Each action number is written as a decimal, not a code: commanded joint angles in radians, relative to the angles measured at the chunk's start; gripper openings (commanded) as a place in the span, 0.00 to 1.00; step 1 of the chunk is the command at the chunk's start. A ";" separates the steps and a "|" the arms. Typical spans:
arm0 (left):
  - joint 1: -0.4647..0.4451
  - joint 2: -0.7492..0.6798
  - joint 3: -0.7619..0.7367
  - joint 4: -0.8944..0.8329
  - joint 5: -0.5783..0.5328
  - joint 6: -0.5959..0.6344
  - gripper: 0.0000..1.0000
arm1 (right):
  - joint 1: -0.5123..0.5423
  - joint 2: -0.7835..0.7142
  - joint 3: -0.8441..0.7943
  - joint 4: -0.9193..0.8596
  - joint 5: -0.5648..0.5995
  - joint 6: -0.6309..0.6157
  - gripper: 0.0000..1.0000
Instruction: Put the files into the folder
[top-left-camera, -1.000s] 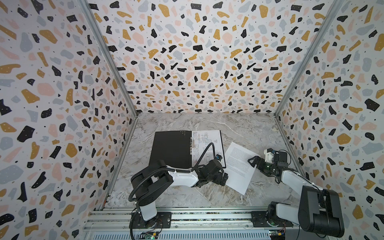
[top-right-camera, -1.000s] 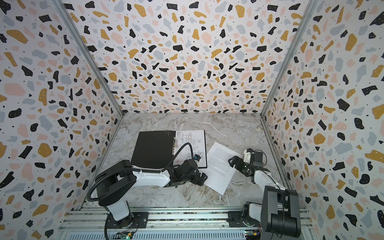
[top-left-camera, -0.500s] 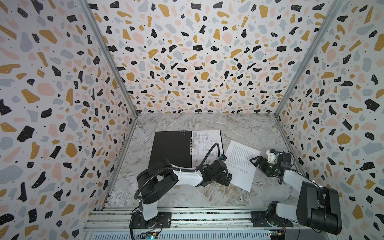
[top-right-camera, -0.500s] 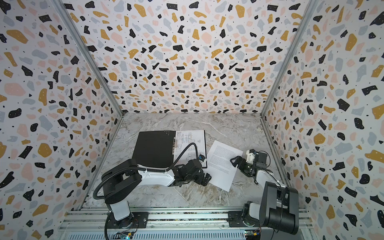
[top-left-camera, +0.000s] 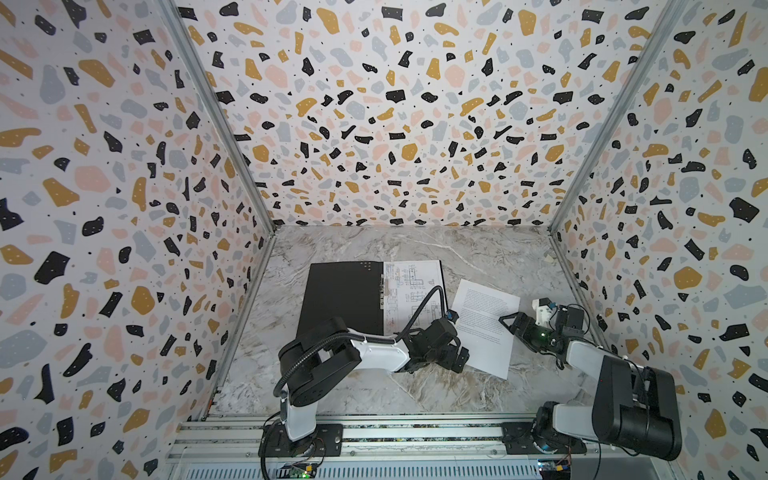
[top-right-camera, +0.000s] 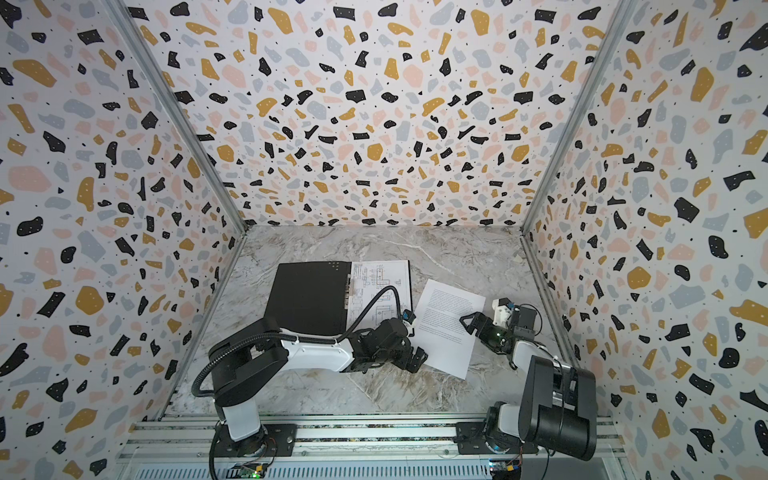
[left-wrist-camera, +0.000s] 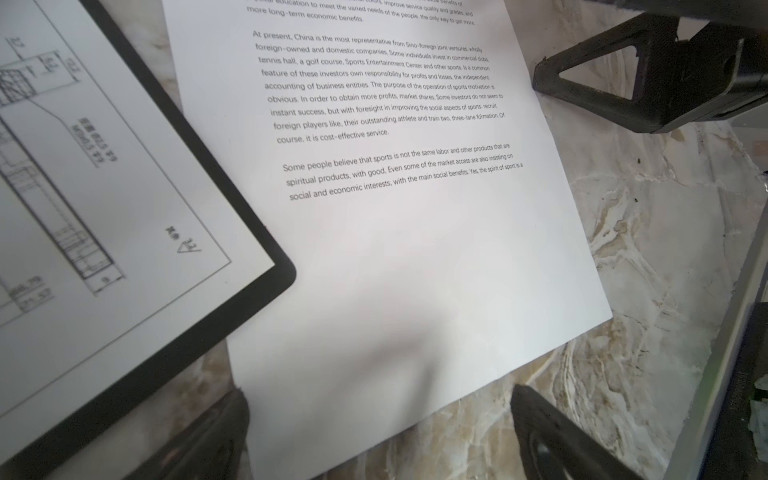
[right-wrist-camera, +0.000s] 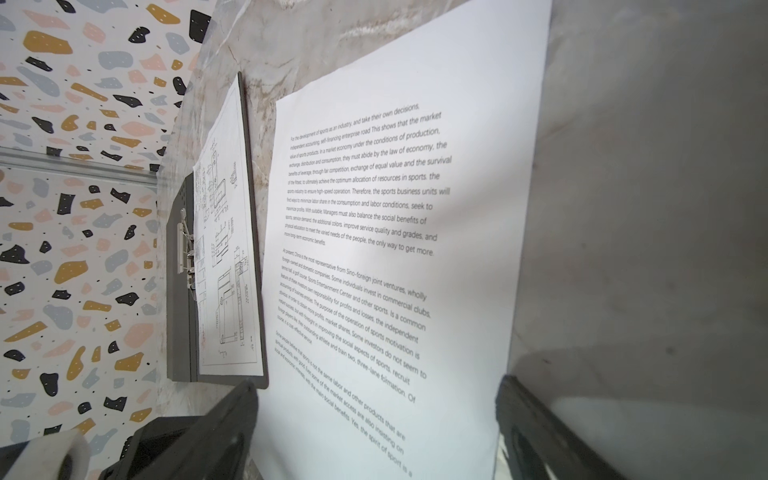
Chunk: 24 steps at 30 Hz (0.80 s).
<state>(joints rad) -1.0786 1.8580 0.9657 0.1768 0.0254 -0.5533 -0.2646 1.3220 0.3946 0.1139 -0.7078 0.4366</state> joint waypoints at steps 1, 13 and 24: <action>-0.009 0.041 0.014 -0.045 0.038 -0.002 1.00 | 0.002 0.039 -0.048 -0.078 0.001 0.013 0.90; -0.009 0.050 0.034 -0.032 0.055 -0.007 1.00 | 0.001 0.052 -0.062 -0.035 -0.058 0.039 0.89; -0.009 0.059 0.035 -0.011 0.070 -0.017 1.00 | 0.001 0.083 -0.080 0.012 -0.096 0.062 0.88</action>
<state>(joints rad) -1.0801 1.8839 0.9958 0.1894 0.0673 -0.5606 -0.2665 1.3716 0.3595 0.2237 -0.8276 0.4744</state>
